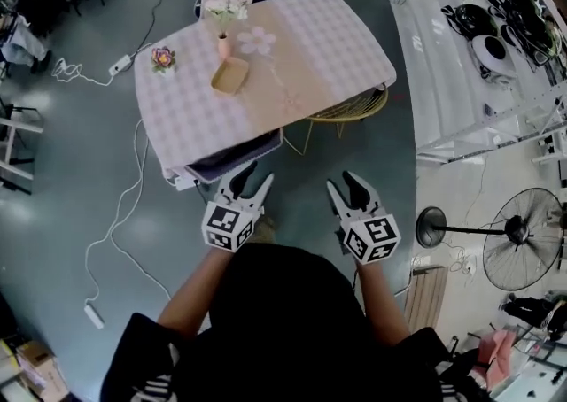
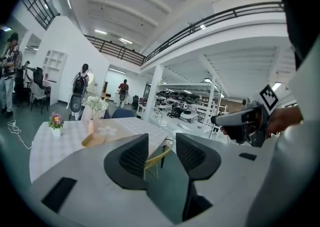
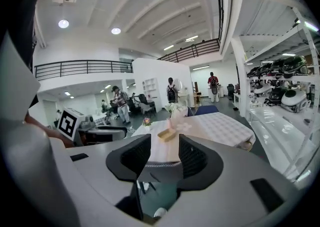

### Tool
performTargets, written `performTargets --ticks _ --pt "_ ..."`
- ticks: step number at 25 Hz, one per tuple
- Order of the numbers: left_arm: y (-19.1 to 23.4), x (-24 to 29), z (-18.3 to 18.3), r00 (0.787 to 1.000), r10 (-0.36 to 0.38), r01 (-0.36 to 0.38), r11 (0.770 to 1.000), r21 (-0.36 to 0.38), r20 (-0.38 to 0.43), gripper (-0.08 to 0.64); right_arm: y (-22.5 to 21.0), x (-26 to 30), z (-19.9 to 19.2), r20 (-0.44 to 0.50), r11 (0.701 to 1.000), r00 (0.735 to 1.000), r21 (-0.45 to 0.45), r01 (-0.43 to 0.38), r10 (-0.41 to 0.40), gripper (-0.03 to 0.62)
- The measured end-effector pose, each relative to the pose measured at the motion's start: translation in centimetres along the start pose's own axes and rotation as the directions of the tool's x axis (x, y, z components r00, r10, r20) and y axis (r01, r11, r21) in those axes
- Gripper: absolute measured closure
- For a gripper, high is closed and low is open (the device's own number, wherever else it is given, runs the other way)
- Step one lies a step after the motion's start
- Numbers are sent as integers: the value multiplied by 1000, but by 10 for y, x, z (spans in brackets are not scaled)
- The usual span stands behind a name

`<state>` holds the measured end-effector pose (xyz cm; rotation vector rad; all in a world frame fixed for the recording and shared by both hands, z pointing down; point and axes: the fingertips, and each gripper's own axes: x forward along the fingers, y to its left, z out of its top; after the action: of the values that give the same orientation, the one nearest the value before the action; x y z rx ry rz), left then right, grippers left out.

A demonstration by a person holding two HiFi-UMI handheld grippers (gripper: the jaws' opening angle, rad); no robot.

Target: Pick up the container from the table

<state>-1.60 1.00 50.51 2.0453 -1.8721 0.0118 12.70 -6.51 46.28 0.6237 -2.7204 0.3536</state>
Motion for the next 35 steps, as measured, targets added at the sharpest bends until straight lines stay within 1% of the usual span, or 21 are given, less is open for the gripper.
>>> performTargets --ticks 3,5,9,14,16,18,20,22,24,27,30,32,35 --pt "51 26 13 1000 1 -1 1000 26 -22 403 -4 48 30 16 1000 1000 -1 6 -6 440" --pt "84 42 15 999 13 -12 999 30 -42 403 -2 73 43 14 1000 1000 -6 -1 1 440" --pt "147 71 18 993 80 -78 997 26 -84 403 5 111 57 -9 999 999 -2 -48 48 440" --pt "199 114 12 979 135 -133 991 26 -151 403 -14 158 54 -57 994 992 1 -110 109 440" --pt "216 132 9 972 163 -161 987 24 -171 403 -26 179 61 -63 990 988 -9 -140 139 440" --pt "234 151 2 959 198 -198 980 21 -200 403 -39 201 74 -63 985 984 -14 -170 169 440" --pt "252 169 -8 942 230 -234 972 13 -243 403 -50 221 93 -48 979 979 -20 -201 200 440" --pt "264 191 -21 925 240 -254 967 -11 -296 403 -62 238 113 -27 972 972 -40 -233 232 440" --pt "276 215 -36 907 249 -273 962 -26 -339 403 -78 255 122 -18 964 965 -44 -262 261 440" --pt "304 252 -56 873 296 -331 943 -24 -388 403 -107 283 115 -42 957 956 -11 -291 291 442" --pt "330 278 -83 823 332 -384 923 -21 -461 403 -132 303 101 -104 950 944 6 -314 312 440" --pt "343 288 -101 793 336 -399 917 -15 -508 403 -144 314 92 -148 944 932 17 -331 330 440" --pt "361 299 -119 761 334 -407 913 -7 -556 403 -159 327 81 -191 939 919 54 -340 344 440"
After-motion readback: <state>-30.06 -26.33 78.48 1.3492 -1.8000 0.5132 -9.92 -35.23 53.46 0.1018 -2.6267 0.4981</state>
